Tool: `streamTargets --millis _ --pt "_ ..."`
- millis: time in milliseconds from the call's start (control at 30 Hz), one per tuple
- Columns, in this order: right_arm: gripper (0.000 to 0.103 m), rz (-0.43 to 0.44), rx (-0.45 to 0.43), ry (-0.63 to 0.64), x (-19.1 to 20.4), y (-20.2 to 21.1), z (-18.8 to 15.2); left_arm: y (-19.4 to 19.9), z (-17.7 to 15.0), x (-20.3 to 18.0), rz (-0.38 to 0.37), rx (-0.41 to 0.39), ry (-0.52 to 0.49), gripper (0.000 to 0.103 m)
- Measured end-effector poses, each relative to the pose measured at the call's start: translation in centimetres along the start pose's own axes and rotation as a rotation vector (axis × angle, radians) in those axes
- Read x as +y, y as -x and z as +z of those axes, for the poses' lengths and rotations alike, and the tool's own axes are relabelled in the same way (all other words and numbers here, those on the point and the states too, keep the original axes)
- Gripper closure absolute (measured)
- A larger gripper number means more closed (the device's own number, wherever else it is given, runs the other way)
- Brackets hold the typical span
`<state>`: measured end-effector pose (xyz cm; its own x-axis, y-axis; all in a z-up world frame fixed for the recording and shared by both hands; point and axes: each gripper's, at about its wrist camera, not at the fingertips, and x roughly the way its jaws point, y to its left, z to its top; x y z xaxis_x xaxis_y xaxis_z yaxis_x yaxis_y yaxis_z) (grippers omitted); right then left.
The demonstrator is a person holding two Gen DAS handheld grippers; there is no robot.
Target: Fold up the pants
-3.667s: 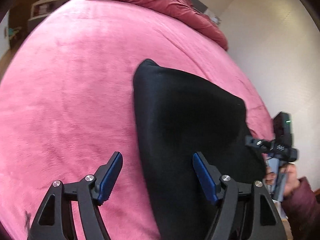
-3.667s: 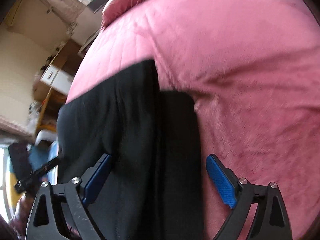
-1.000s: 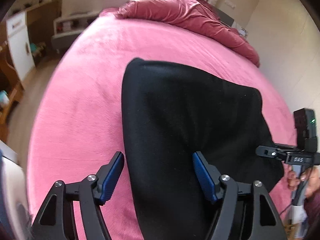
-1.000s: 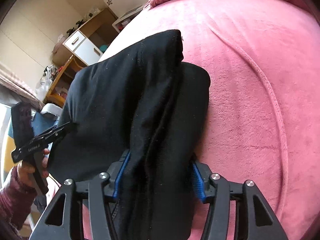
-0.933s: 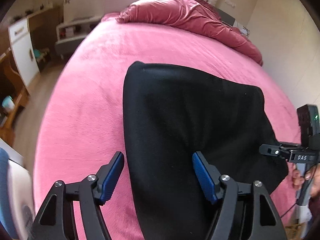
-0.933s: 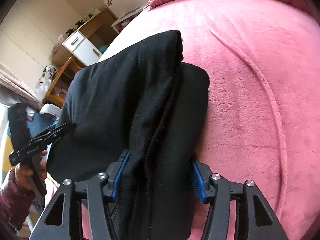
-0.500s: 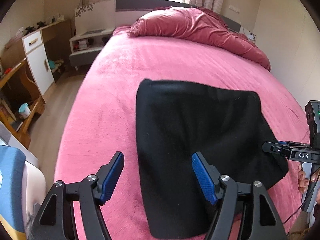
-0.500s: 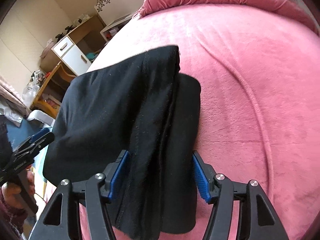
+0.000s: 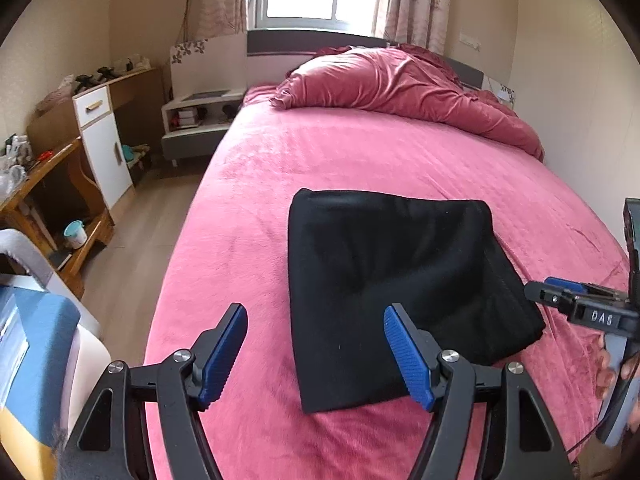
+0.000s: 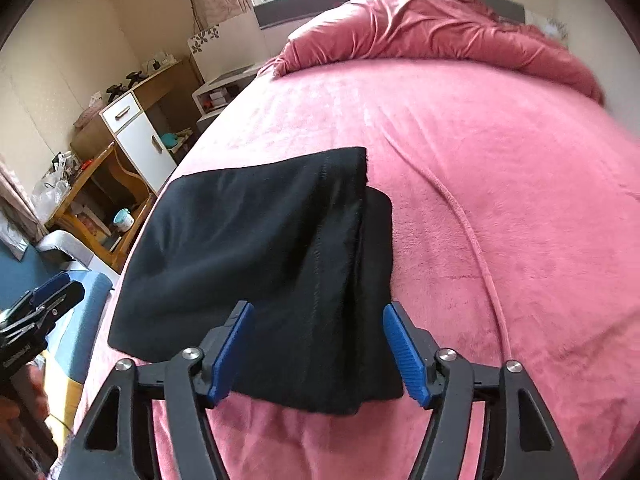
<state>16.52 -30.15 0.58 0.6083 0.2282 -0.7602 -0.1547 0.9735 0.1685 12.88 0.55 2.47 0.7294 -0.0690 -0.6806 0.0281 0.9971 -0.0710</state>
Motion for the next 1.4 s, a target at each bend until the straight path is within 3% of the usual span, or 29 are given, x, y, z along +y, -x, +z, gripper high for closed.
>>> streamTargets --millis 267,633,1400 --pt "0.024 -0.072 -0.071 0.021 4.6 2.8 -3.5 3.2 -3.4 -0.2 0.072 -0.018 0.042 0.03" --pt "0.013 -0.181 -0.162 0.033 7.1 6.0 -7.8 5.4 -7.7 -0.8 0.084 -0.01 0.102 0.03" --pt "0.012 -0.189 -0.178 0.052 8.0 7.5 -9.9 7.0 -8.6 -2.1 0.125 -0.016 0.104 0.03"
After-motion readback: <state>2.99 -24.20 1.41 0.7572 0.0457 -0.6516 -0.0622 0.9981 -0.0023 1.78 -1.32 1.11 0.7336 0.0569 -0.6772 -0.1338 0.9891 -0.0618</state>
